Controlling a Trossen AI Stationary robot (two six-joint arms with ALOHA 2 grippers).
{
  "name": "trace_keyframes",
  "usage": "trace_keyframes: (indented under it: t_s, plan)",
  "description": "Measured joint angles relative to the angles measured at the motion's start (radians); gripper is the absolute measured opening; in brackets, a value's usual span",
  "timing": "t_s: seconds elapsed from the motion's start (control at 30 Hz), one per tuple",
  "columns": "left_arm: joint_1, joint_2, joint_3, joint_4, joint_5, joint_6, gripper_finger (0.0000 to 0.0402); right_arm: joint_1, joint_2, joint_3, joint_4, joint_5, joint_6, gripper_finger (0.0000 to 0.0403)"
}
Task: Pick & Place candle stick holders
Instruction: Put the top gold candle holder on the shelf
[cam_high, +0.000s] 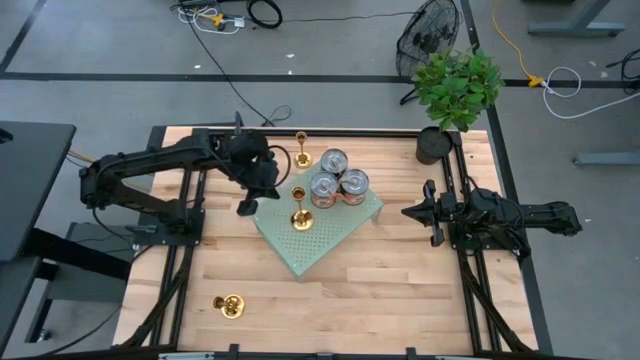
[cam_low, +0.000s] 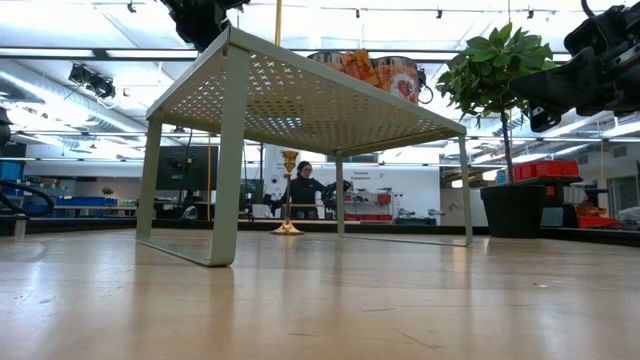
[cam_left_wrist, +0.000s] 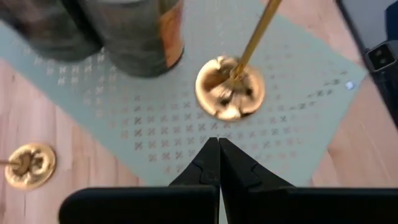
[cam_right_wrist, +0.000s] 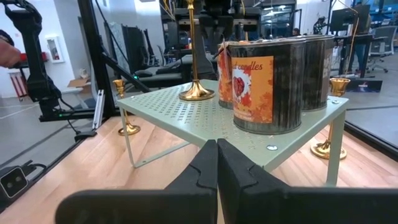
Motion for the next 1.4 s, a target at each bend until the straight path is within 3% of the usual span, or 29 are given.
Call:
trace_keyframes:
  t_s: [0.37, 0.5, 1.4]
  plan:
    - [0.099, 0.005, -0.001, -0.023, -0.195, -0.034, 0.0000, 0.000, 0.000, 0.000, 0.000, 0.000, 0.000, 0.0003]
    - [0.141, 0.005, -0.001, -0.023, -0.223, -0.035, 0.0000, 0.000, 0.000, 0.000, 0.000, 0.000, 0.000, 0.0003]
    - [0.236, 0.013, -0.001, -0.023, -0.165, 0.009, 0.0002, 0.000, 0.000, 0.000, 0.000, 0.000, 0.000, 0.0003]
